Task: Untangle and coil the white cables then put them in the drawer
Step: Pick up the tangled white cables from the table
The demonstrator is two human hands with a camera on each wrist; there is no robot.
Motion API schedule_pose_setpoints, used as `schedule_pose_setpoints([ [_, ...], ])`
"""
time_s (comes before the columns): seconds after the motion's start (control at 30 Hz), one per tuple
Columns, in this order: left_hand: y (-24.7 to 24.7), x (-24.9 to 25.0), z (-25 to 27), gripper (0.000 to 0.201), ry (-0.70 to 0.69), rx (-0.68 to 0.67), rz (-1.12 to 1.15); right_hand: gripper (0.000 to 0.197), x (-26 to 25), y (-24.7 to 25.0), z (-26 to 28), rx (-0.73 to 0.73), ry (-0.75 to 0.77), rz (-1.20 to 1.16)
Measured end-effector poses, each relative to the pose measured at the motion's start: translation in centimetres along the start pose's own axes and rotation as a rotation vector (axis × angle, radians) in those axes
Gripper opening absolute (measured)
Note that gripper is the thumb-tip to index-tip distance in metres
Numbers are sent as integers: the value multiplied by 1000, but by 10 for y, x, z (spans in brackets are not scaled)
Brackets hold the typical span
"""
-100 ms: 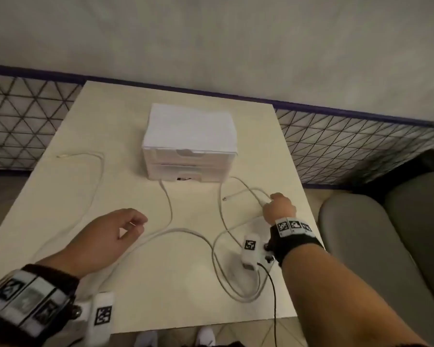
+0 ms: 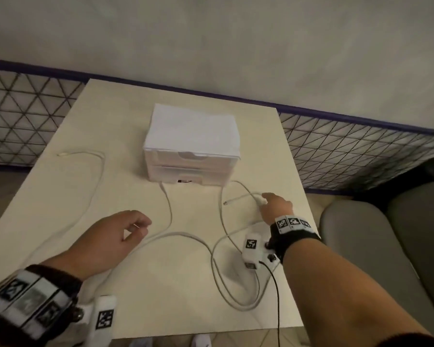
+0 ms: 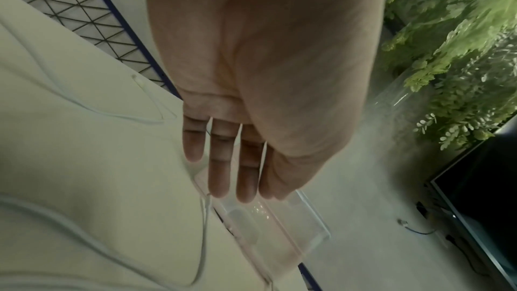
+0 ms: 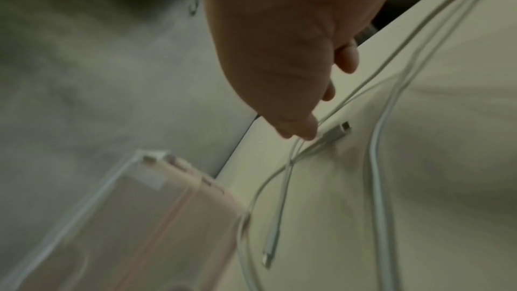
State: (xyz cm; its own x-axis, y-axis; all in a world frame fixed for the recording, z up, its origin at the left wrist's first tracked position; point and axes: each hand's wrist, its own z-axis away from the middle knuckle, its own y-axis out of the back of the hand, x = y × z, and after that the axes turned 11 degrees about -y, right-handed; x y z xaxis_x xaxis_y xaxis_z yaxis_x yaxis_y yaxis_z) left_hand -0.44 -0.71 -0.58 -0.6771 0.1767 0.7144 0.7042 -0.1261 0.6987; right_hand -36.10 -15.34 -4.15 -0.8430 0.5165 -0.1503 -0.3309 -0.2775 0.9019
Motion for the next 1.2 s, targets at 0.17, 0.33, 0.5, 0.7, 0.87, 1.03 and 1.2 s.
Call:
schedule_pose_setpoints([
  [0.17, -14, 0, -1, 16, 50, -51, 49, 42, -40, -13, -5, 2, 127, 76],
  [0.33, -18, 9, -5, 16, 9, -67, 55, 22, -42, -19, 4, 25, 248, 170],
  [0.5, -5, 26, -14, 23, -84, -55, 63, 12, -33, 27, 19, -36, 342, -339],
  [0.7, 12, 75, -45, 65, -288, 47, 266, 13, -59, 110, 122, -490, 808, -746],
  [0.87, 14, 92, -50, 48, -502, 255, 272, 16, -75, 73, 166, -491, 859, -695],
  [1.03, 14, 77, -38, 20, -474, 399, 230, 19, -86, 26, 184, -451, 818, -744],
  [1.2, 41, 72, -31, 26, -332, 578, 561, 19, -69, -26, 157, -298, 794, -71],
])
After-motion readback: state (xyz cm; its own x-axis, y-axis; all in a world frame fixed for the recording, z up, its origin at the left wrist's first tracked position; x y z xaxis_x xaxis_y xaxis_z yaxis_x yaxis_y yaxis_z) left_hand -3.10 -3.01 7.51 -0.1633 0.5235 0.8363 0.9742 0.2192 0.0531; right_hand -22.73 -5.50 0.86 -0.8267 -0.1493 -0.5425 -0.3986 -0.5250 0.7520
